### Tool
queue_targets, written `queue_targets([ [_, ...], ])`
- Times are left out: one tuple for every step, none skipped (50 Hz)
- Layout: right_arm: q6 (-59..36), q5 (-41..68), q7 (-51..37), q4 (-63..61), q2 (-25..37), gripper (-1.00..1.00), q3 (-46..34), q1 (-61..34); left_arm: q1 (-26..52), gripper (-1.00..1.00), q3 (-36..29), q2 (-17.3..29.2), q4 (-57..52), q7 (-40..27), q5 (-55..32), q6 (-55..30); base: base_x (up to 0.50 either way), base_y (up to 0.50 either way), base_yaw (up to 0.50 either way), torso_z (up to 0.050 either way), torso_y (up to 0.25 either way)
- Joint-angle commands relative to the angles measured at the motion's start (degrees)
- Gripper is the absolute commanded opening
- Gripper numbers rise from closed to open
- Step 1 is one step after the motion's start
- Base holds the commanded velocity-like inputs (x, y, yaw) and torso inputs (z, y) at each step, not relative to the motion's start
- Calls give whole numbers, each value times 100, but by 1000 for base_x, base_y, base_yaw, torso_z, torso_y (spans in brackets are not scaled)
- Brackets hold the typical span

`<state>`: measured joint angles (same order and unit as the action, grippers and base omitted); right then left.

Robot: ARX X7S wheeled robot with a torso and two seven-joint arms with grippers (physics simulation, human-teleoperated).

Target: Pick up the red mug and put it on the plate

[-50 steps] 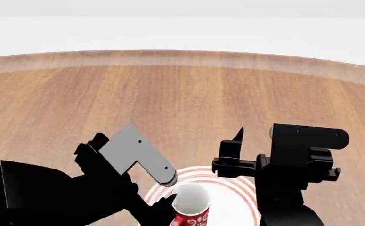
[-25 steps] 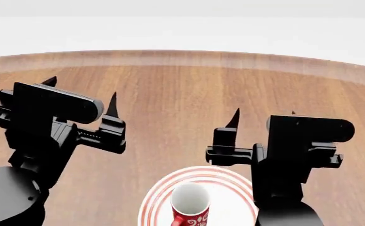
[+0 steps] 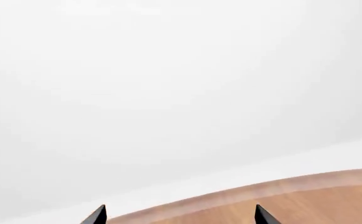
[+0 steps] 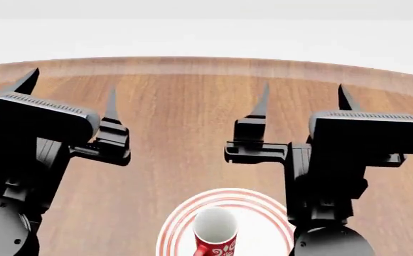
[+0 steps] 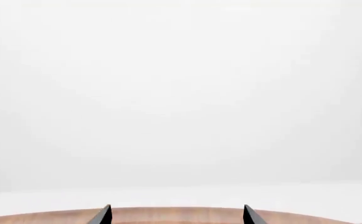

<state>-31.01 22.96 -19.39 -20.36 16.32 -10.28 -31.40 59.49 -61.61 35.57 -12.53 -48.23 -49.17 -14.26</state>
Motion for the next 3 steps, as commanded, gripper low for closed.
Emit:
queue_targets([
  [57,-43,-120,-507,61,100,-17,29,43,100,65,157,-374,-173,64,-1,0,0,0,0,0],
  [80,-56,-126,-542,67,100,-22,42,44,100,76,173,-411,-181,63,8,0,0,0,0,0],
  [121,-54,-125,-593,68,100,-14,62,49,100,78,193,-462,-194,86,16,0,0,0,0,0],
])
